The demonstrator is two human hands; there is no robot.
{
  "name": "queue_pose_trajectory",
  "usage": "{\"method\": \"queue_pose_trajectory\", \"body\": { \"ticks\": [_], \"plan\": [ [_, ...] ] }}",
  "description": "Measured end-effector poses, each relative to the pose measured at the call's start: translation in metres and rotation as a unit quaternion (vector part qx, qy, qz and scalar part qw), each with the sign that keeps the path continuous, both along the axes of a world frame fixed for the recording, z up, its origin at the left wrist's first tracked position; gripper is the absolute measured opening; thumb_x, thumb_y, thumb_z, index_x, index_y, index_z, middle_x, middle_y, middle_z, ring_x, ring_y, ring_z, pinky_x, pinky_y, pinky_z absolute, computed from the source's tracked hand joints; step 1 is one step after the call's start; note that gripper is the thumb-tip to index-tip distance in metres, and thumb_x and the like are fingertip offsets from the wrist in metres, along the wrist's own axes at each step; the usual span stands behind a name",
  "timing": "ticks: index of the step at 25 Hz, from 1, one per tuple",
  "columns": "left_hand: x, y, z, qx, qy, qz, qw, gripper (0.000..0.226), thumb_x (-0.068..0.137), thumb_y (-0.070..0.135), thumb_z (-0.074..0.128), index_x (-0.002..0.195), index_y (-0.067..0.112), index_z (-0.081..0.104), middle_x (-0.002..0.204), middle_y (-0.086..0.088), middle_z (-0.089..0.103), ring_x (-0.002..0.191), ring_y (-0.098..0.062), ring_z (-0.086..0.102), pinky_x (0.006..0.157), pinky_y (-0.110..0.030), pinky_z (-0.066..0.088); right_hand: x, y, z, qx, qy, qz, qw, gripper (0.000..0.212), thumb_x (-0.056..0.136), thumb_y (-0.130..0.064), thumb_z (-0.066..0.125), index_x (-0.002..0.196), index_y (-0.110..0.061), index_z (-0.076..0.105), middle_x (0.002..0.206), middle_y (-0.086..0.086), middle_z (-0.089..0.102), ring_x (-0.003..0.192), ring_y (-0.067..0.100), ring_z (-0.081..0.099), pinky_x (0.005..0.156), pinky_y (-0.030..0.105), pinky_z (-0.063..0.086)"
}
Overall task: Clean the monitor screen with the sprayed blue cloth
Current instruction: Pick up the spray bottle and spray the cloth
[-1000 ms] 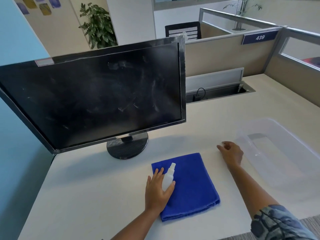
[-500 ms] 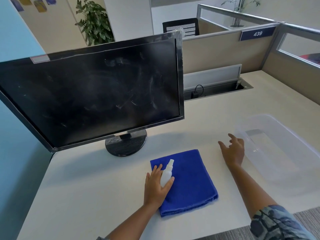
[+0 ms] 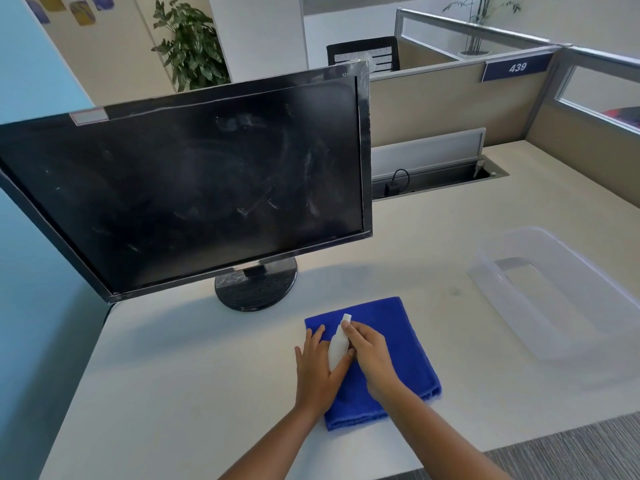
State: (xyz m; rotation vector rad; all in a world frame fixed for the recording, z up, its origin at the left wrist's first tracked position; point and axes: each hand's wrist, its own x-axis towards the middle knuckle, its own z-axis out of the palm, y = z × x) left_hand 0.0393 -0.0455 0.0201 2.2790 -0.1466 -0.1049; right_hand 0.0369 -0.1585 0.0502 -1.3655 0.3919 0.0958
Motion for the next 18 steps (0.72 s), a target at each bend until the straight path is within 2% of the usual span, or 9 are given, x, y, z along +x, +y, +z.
{"method": "queue_pose_trajectory", "body": {
  "ticks": [3, 6, 10, 15, 18],
  "plan": [
    [-0.006, 0.003, -0.002, 0.027, -0.001, 0.009, 1.0, 0.047, 0.091, 0.055, 0.041, 0.121, 0.021, 0.052, 0.156, 0.003, 0.02, 0.145, -0.014, -0.003, 0.114, -0.045, -0.008, 0.003, 0.0, 0.003, 0.095, 0.047, -0.032, 0.994, 0.017, 0.09, -0.024, 0.064, 0.098, -0.012, 0.073, 0.097, 0.011, 0.073, 0.088, 0.019, 0.066, 0.07, 0.028, 0.054],
    [-0.009, 0.005, -0.006, 0.058, 0.002, 0.004, 0.998, 0.048, 0.091, 0.057, 0.038, 0.12, 0.02, 0.05, 0.157, 0.002, 0.015, 0.145, -0.016, -0.006, 0.114, -0.049, -0.009, 0.002, 0.003, 0.005, 0.137, 0.072, -0.062, 0.986, 0.014, 0.087, -0.022, 0.068, 0.097, -0.013, 0.074, 0.098, 0.011, 0.074, 0.091, 0.021, 0.068, 0.065, 0.026, 0.055],
    [-0.012, 0.002, -0.008, 0.088, -0.005, 0.005, 0.996, 0.051, 0.09, 0.06, 0.035, 0.119, 0.02, 0.048, 0.157, 0.0, 0.015, 0.145, -0.019, -0.005, 0.113, -0.051, -0.009, 0.001, 0.009, 0.006, 0.125, 0.094, -0.119, 0.981, 0.021, 0.083, -0.028, 0.072, 0.097, -0.013, 0.074, 0.093, 0.009, 0.072, 0.089, 0.02, 0.066, 0.064, 0.027, 0.051],
    [-0.021, -0.001, -0.009, 0.11, -0.021, 0.005, 0.994, 0.049, 0.091, 0.059, 0.036, 0.118, 0.019, 0.046, 0.157, 0.0, 0.014, 0.145, -0.019, -0.006, 0.113, -0.05, -0.009, 0.003, 0.012, 0.004, 0.104, 0.094, -0.184, 0.973, 0.011, 0.082, -0.023, 0.073, 0.088, -0.015, 0.075, 0.093, 0.007, 0.073, 0.089, 0.021, 0.067, 0.061, 0.026, 0.052],
    [-0.024, -0.003, -0.006, 0.113, -0.02, 0.003, 0.993, 0.049, 0.093, 0.056, 0.037, 0.12, 0.016, 0.045, 0.157, -0.001, 0.013, 0.145, -0.02, -0.007, 0.113, -0.05, -0.009, 0.003, 0.013, 0.002, 0.09, 0.085, -0.202, 0.972, 0.006, 0.082, -0.022, 0.074, 0.085, -0.017, 0.076, 0.091, 0.005, 0.074, 0.09, 0.021, 0.068, 0.065, 0.029, 0.056]
  ]
}}
